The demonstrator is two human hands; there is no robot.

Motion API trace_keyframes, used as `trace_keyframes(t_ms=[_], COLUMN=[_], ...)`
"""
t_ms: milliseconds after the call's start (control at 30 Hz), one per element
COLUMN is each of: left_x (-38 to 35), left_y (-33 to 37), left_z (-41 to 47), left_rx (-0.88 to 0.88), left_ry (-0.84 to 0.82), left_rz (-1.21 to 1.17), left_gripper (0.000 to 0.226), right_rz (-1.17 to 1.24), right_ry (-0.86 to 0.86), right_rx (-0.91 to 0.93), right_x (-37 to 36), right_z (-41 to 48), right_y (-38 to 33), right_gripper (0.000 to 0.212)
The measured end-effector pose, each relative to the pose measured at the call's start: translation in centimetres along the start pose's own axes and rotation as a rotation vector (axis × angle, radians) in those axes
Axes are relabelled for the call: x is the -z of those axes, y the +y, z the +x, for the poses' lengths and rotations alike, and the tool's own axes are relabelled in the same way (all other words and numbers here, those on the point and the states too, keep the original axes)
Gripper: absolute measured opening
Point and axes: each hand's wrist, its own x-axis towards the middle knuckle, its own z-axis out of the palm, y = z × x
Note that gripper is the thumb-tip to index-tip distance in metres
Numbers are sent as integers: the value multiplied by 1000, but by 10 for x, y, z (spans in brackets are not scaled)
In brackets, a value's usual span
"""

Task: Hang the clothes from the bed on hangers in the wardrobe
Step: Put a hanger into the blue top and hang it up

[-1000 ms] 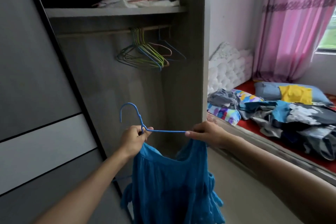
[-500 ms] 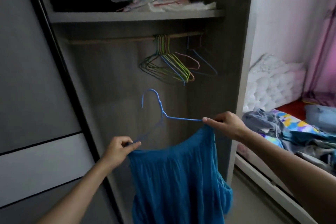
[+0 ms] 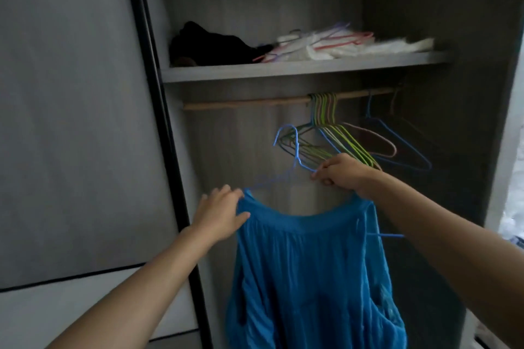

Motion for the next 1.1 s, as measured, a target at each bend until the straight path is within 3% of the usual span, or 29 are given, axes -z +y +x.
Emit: trace_keyframes(t_ms=[133, 300, 567, 767, 867, 967, 1067, 1100], left_x=[20, 14, 7, 8, 12, 7, 1, -5], left_y=[-19, -44, -51, -45, -41, -40, -29, -26], left_z=[14, 14, 21, 20, 20, 26, 33, 36], left_rx=[-139, -217, -204, -125, -60, -19, 11, 52], left_ry=[57, -33, -104, -109, -239, -155, -95, -52], left_rz=[449, 658, 588, 573, 570, 590, 539, 527], left_gripper=[34, 24, 19, 22, 23, 38, 15, 19], right_rz=[124, 415, 501, 545, 575, 527, 444, 391], right_ry=[-4, -50, -85, -267, -401, -492, -542, -531], right_rx=[-94, -130, -105, -108, -117, -85, -12, 21], right_x=[-17, -54, -111, -156, -178, -189, -178, -168], right_z=[59, 128, 206, 240, 244, 242, 239, 237], right_y=[-50, -88, -130, -137, -132, -115, -98, -93], right_gripper=[24, 33, 33, 13, 13, 17, 13, 12])
